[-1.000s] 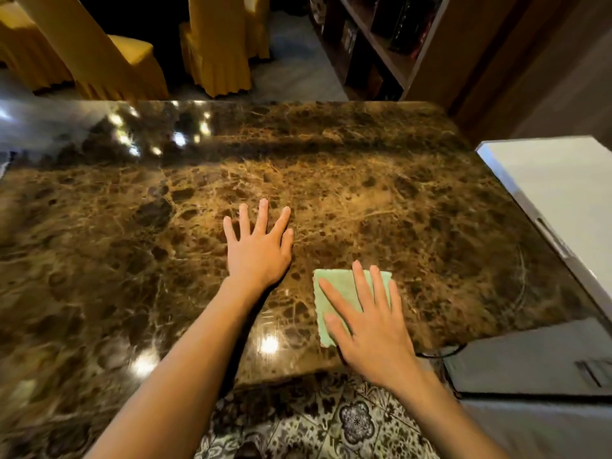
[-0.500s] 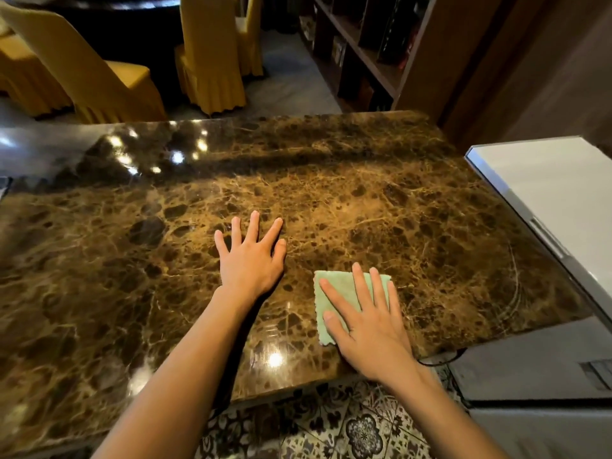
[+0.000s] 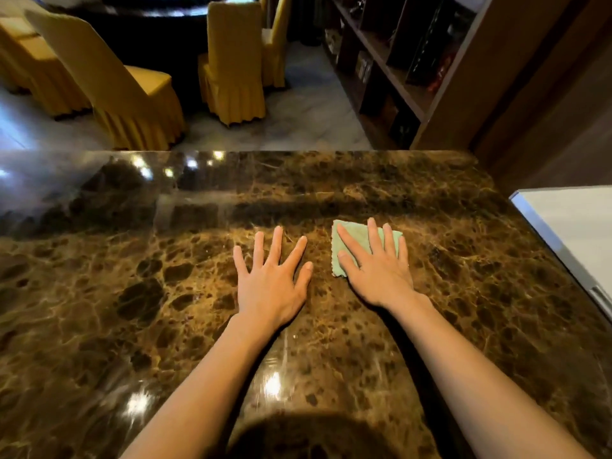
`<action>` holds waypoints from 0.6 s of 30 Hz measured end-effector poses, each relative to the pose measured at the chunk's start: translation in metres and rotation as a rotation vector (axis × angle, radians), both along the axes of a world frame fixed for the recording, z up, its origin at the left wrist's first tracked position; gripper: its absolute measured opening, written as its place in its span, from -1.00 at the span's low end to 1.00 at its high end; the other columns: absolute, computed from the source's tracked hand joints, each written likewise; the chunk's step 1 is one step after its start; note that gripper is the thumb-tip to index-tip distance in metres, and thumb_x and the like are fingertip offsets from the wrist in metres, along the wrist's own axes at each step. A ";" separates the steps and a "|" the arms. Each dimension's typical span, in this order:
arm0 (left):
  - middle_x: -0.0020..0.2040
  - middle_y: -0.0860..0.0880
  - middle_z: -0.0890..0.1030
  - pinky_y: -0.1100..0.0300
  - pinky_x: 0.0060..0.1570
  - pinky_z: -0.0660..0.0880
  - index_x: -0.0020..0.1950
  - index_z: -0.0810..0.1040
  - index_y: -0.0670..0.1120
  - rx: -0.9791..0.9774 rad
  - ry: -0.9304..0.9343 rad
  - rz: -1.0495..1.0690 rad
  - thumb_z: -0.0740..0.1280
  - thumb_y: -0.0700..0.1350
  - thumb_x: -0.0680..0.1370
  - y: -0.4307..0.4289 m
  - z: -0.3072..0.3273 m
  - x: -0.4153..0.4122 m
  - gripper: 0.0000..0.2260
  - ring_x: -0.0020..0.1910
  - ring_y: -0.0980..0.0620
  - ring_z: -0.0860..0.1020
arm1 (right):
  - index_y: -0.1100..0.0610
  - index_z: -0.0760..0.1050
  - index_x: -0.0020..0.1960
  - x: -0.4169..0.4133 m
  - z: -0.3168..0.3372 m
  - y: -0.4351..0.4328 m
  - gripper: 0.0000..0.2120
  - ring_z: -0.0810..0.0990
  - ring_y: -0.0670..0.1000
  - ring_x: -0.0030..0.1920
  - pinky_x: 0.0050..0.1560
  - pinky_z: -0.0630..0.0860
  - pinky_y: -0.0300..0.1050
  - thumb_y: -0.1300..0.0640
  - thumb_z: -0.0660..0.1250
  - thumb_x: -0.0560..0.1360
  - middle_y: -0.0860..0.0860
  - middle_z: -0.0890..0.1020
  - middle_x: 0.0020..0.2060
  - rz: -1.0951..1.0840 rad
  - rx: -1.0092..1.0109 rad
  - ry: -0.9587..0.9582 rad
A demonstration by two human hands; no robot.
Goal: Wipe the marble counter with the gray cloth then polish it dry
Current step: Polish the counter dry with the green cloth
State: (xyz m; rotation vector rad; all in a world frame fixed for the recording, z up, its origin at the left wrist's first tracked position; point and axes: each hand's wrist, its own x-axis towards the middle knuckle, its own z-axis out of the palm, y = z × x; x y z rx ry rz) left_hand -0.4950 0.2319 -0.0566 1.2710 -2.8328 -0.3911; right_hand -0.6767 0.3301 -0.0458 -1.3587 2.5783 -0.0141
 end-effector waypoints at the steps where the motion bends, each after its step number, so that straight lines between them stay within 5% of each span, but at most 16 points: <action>1: 0.68 0.01 -0.16 -0.32 0.50 -0.30 0.62 -0.14 0.30 -0.008 0.004 -0.003 -0.24 0.33 0.63 -0.008 0.000 -0.006 -0.46 0.63 -0.17 -0.22 | -0.43 -0.24 0.58 -0.010 0.000 -0.016 -0.49 -0.26 0.21 0.64 0.57 -0.34 0.27 -0.31 -0.22 0.65 0.08 -0.19 0.67 -0.002 0.006 0.008; 18: 0.66 0.00 -0.19 -0.36 0.50 -0.29 0.60 -0.19 0.32 -0.053 -0.025 0.000 -0.26 0.35 0.62 -0.055 -0.002 -0.045 -0.46 0.62 -0.19 -0.25 | -0.39 -0.14 0.60 -0.134 0.004 -0.193 -0.47 -0.28 0.21 0.64 0.55 -0.38 0.30 -0.31 -0.16 0.65 0.08 -0.16 0.68 -0.055 -0.023 -0.071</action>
